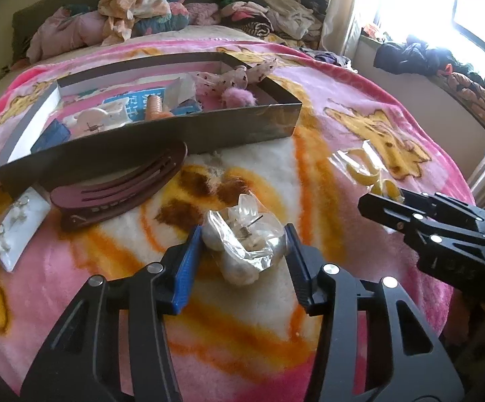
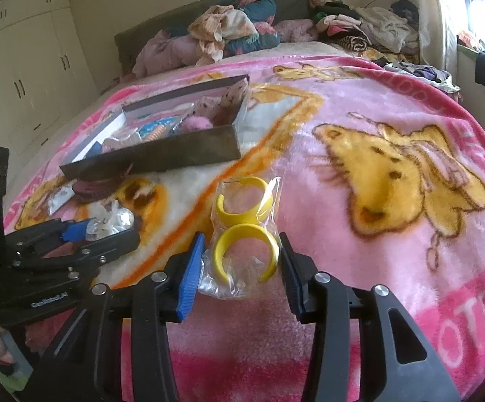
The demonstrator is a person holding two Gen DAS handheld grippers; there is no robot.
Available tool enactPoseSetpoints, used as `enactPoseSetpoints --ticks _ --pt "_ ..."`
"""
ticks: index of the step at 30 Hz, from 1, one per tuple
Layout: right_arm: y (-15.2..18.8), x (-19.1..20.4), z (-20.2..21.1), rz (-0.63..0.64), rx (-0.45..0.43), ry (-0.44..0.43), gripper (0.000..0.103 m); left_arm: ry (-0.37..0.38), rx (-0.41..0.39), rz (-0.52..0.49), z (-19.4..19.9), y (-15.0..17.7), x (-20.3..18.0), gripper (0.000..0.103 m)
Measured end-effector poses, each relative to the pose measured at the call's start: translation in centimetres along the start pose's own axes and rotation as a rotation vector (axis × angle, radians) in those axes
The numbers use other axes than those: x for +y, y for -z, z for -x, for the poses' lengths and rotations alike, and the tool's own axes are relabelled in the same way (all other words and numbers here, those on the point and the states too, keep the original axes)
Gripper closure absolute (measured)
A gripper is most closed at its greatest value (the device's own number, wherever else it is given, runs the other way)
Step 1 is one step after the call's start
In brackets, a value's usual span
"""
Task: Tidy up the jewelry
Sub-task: 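Grasp the pearl earring bag with the left tool while the right tool grasps the rings bag, then drop the pearl bag into the box with the left tool while the right tool drops the rings bag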
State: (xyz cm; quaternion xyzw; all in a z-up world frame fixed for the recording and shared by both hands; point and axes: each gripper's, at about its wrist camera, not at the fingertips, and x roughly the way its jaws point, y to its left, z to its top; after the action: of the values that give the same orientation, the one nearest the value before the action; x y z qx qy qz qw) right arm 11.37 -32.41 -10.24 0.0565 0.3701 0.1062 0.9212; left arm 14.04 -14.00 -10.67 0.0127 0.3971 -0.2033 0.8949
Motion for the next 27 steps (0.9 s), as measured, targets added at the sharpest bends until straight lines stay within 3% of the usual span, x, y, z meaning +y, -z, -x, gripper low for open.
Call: enactPoseSetpoints --ticks 11,27 --pt "-0.9 1.2 1.2 0.022 -0.03 -0.028 0.061 0.024 -0.042 0.003 1.8 -0.8 -0.1 0.064" --pt "-2.9 3.6 0.9 0.073 -0.044 -0.066 0.061 -0.035 -0.105 0.082 4.4 -2.3 3.6 0.064"
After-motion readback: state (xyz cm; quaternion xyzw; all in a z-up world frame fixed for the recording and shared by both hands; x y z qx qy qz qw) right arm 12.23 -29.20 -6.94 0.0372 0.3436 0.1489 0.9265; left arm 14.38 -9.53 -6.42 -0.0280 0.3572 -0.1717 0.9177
